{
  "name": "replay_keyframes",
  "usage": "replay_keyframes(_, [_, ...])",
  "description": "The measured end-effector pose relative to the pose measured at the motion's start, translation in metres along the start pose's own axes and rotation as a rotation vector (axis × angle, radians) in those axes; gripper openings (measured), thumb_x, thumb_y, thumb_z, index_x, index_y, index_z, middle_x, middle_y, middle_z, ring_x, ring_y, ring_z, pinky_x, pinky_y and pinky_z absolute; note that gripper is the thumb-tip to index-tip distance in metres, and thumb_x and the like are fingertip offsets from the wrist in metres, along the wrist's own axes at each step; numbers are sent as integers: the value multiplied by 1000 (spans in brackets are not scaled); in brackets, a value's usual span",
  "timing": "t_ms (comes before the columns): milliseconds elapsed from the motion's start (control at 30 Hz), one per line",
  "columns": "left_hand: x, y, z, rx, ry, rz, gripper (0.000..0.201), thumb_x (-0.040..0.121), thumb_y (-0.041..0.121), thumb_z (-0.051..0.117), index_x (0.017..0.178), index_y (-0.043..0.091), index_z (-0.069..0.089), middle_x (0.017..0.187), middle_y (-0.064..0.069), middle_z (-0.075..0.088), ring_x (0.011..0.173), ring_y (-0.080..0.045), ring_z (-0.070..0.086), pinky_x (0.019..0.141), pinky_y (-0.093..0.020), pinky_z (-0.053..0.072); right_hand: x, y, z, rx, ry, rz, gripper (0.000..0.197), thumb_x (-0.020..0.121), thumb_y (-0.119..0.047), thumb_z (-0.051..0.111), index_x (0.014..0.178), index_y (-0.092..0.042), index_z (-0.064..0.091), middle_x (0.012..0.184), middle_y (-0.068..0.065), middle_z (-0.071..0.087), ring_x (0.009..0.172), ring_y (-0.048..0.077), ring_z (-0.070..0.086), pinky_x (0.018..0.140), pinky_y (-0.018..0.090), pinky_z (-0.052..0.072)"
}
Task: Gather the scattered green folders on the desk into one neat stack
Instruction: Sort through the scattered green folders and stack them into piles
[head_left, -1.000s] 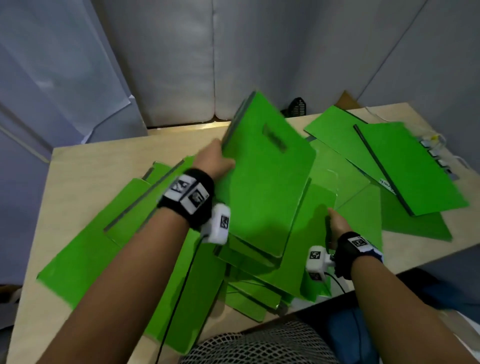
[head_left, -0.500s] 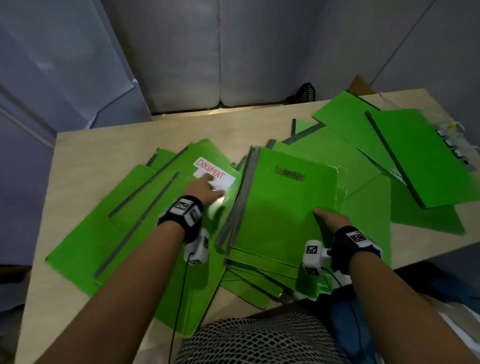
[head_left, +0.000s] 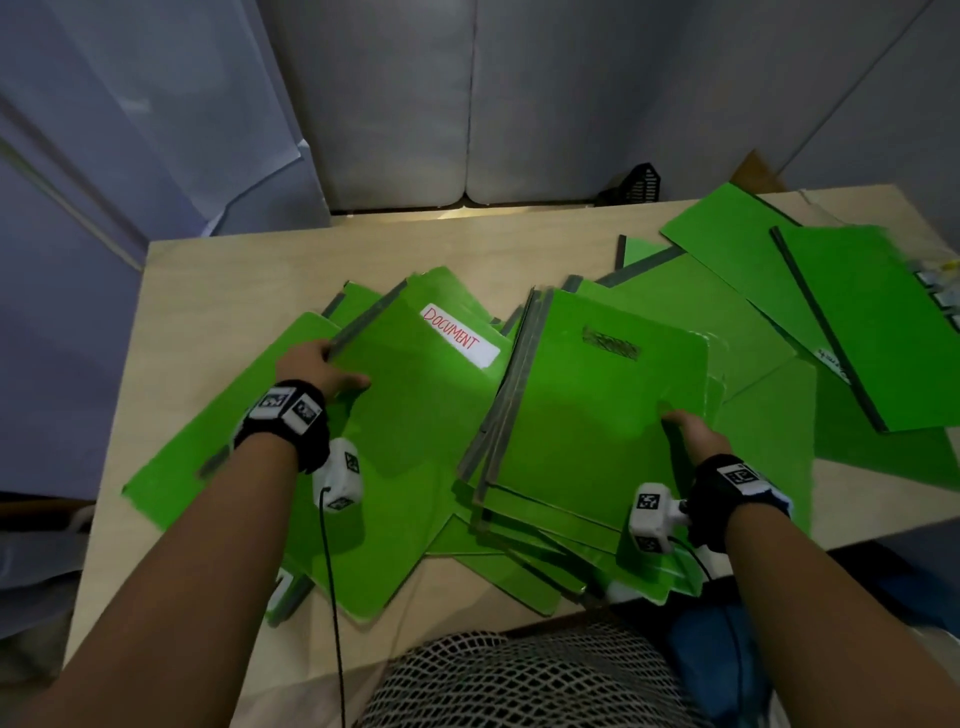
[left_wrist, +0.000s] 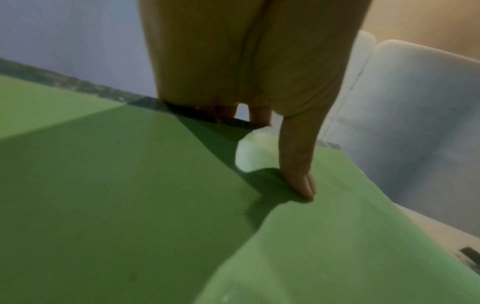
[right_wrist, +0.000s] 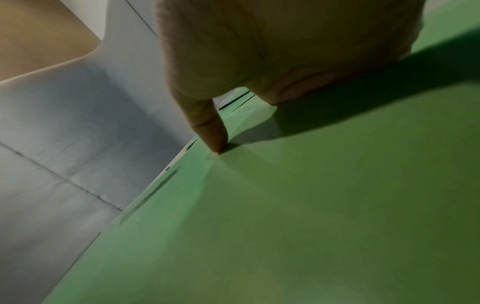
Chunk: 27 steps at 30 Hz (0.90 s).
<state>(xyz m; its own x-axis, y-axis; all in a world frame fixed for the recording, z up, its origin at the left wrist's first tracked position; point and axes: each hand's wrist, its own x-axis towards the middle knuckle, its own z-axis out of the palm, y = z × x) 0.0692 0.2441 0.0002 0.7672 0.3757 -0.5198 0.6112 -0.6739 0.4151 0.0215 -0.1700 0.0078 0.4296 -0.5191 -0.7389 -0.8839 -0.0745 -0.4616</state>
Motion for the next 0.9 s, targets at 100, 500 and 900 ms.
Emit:
replay_keyframes(100, [11, 22, -8, 137, 57, 87, 73, 73, 43, 78, 125, -2, 55, 124, -23, 60, 112, -37, 58, 93, -43, 48, -3, 2, 0, -20, -6, 32, 72, 79, -45, 57, 136, -4, 43, 136, 20, 50, 106, 35, 50, 69, 37, 42])
replay_keyframes(500, [30, 34, 8, 110, -97, -46, 99, 67, 40, 83, 142, 0, 32, 140, -21, 47, 124, -39, 51, 99, -49, 46, -7, 6, -19, -59, -58, 61, 61, 89, -41, 50, 135, -2, 39, 94, 8, 45, 91, 28, 45, 71, 35, 38])
replay_keyframes(900, [-5, 47, 6, -21, -158, 45, 70, 74, 32, 80, 130, 0, 52, 119, -18, 63, 107, -35, 61, 94, -42, 50, -1, 12, -17, -133, -41, 28, 55, 87, -44, 51, 122, -2, 44, 91, 10, 49, 77, 27, 48, 60, 33, 38])
